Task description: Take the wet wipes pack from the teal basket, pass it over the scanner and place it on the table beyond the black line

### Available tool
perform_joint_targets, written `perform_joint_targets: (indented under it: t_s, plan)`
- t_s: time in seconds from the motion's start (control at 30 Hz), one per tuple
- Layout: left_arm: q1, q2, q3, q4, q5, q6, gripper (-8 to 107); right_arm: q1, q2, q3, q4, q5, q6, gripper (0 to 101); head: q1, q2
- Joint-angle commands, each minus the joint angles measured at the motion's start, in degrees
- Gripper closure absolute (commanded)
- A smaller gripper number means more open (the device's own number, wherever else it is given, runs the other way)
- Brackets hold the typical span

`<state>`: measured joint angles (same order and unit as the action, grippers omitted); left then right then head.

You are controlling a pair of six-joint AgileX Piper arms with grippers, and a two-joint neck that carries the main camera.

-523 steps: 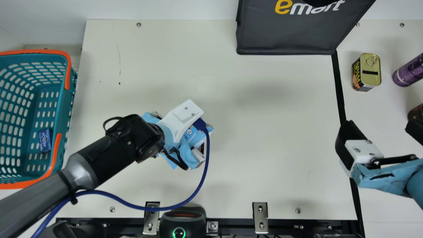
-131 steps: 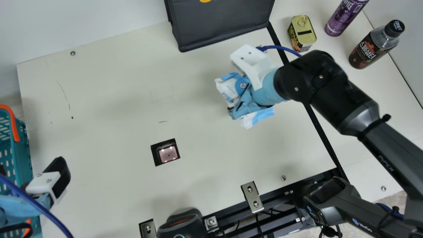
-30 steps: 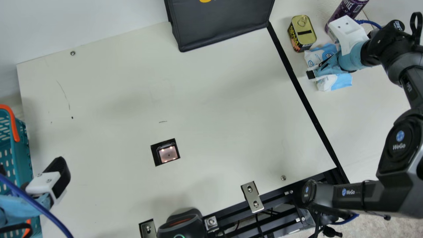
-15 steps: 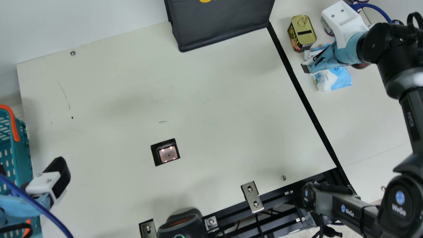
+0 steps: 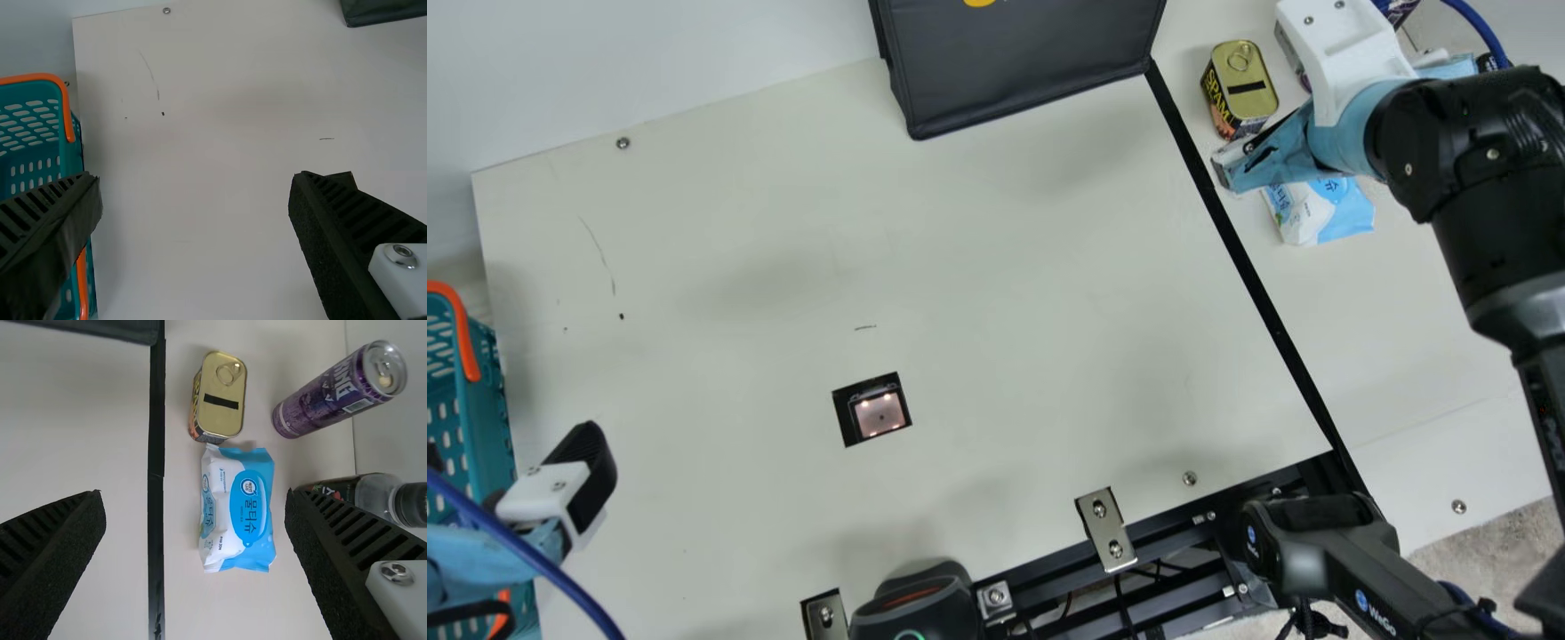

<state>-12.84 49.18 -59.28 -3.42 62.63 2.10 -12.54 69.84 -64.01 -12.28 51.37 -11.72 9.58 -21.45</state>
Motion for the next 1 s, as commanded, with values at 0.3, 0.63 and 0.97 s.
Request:
perform_joint_targets:
  t_s: [0.3,0.63,0.97]
  plan:
    - [10.0,-5.2,-8.6,1.7,6.1,-1.9,9,4.9,-10.0,-2.1,4.2,6.7,4.3,6,-1.7,13.2]
    - [11.2,-6.0,-9.7,2.0,7.1,-2.1,9,9.7,-20.0,-4.2,8.5,13.4,8.6,6,-1.7,19.9]
    - [11.2,-6.0,-9.7,2.0,7.2,-2.1,9,13.3,-27.0,-5.8,11.6,18.4,11.7,6,-1.7,19.9]
